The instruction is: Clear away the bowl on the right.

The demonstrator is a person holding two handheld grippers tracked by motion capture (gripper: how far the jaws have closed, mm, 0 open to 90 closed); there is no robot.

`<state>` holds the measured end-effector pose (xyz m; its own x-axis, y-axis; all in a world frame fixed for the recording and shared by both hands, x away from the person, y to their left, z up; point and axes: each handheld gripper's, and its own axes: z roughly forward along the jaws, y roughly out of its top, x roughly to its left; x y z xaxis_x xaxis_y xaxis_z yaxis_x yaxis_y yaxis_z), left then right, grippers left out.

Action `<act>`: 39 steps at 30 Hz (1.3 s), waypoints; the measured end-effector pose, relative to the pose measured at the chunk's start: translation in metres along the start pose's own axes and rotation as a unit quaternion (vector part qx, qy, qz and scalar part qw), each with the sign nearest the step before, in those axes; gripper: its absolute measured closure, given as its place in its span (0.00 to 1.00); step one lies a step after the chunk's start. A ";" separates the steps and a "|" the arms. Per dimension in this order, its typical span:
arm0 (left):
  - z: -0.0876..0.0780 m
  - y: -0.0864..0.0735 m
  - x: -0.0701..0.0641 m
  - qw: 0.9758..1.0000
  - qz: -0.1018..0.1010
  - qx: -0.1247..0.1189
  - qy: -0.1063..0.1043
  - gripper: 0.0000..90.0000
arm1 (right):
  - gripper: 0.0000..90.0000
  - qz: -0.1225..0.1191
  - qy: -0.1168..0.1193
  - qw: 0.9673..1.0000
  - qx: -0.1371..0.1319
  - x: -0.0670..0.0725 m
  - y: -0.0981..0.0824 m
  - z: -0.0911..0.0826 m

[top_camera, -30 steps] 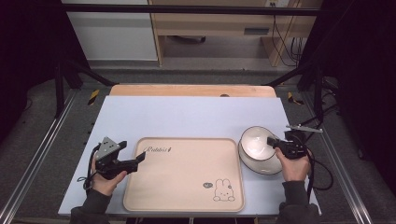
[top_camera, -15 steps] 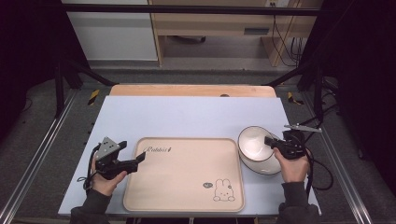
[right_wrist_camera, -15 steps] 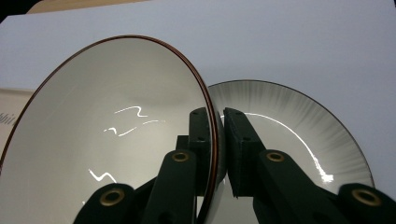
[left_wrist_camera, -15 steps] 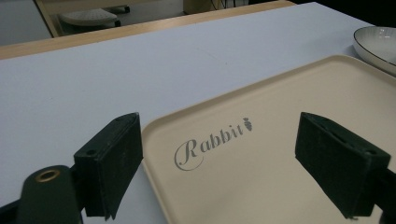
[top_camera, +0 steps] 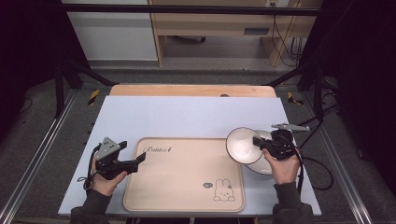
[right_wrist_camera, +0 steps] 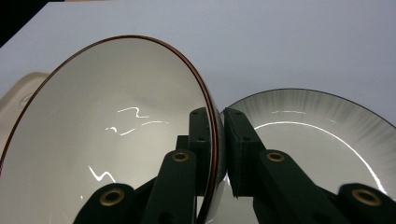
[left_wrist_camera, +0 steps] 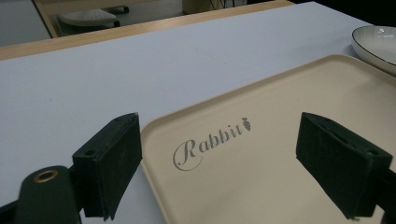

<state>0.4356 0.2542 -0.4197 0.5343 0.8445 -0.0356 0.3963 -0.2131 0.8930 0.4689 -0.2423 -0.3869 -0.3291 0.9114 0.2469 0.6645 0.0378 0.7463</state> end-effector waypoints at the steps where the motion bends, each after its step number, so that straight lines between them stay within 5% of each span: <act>1: 0.000 0.000 0.000 1.000 0.000 0.000 0.000 0.15 | 0.91 0.000 0.003 1.000 0.000 0.002 0.000 0.001; 39: 0.000 0.000 0.000 1.000 0.003 0.002 0.002 0.15 | 0.91 -0.042 0.049 0.998 0.001 0.053 0.016 0.020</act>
<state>0.4352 0.2539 -0.4194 0.5329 0.8457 -0.0281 0.3962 -0.2200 0.8914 0.4761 -0.1854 -0.3744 -0.4476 0.8609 0.2418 0.6330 0.1141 0.7657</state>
